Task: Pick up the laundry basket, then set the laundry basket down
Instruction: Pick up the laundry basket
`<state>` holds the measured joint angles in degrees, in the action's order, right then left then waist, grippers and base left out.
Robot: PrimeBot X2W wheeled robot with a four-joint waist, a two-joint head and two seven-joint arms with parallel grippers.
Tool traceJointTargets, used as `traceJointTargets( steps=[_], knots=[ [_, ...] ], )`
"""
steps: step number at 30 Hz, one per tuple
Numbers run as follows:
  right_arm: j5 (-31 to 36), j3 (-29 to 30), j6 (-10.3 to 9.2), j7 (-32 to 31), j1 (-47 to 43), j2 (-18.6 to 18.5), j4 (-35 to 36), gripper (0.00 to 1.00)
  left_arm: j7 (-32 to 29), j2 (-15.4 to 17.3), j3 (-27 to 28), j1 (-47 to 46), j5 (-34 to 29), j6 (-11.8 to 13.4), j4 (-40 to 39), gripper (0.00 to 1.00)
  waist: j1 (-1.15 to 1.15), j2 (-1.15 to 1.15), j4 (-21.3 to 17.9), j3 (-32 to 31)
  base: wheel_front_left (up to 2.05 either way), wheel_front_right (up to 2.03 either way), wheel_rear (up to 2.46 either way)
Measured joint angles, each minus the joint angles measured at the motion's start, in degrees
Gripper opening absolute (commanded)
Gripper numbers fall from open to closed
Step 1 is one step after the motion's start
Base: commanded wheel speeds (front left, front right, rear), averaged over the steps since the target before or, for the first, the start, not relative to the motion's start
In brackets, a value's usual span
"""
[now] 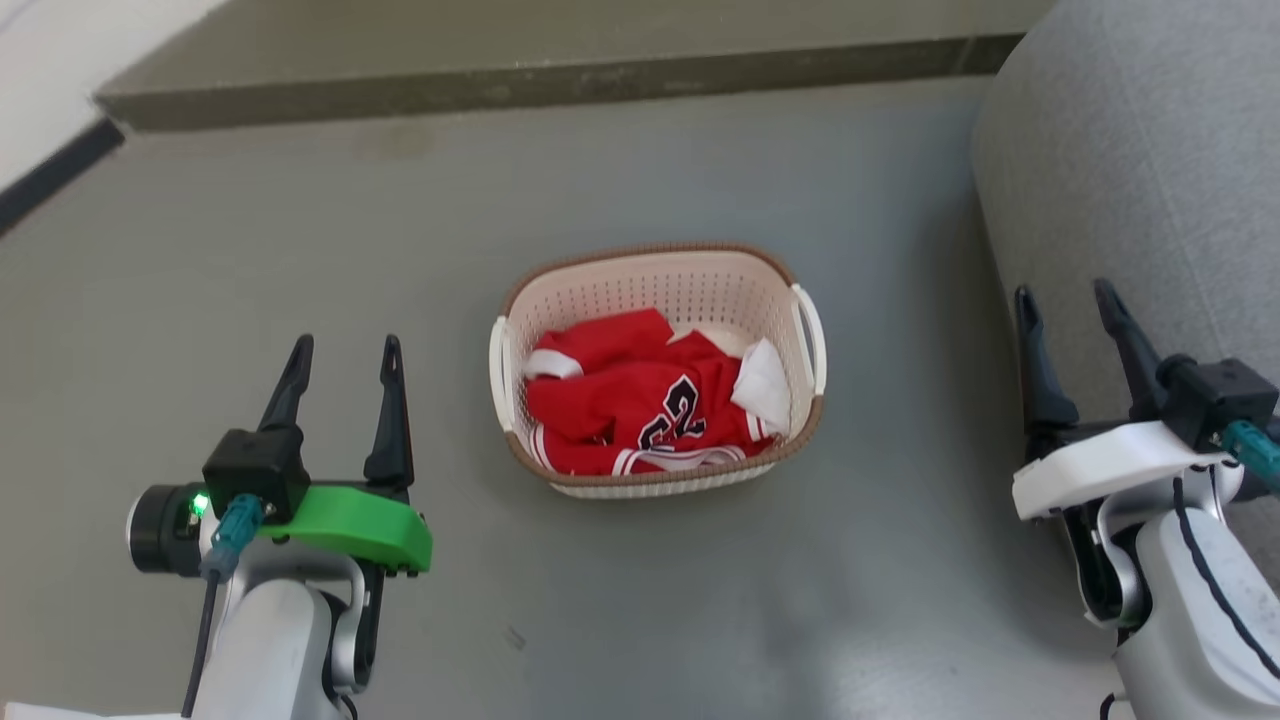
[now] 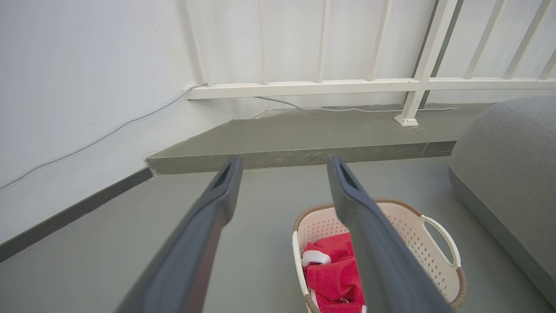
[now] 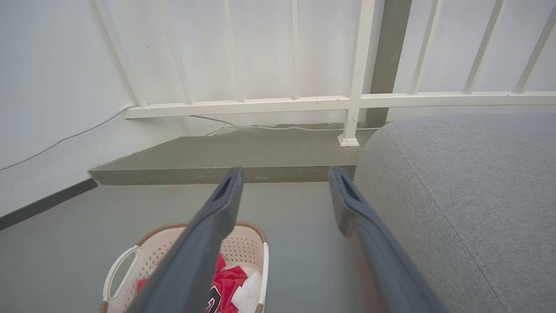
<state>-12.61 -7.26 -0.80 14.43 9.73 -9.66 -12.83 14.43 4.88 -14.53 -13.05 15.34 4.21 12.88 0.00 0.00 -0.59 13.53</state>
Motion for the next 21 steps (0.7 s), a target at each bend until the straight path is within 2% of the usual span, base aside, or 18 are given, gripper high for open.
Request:
traceJointTargets(
  steps=[14,21],
  knots=[
    [0.45,0.48,1.26,0.01,5.59,-0.88,-0.45,1.0,0.0,-0.58,0.04,-4.95,0.01,0.0,-0.22,1.0,0.0,0.0,0.38,9.45,0.0,0.0,0.0],
    [0.56,1.11,1.31,0.01,9.83,-0.89,-0.68,1.0,0.0,-0.85,-0.12,-9.44,-0.01,0.0,-0.24,1.0,0.0,0.0,0.57,15.33,0.0,0.0,0.0]
  ],
)
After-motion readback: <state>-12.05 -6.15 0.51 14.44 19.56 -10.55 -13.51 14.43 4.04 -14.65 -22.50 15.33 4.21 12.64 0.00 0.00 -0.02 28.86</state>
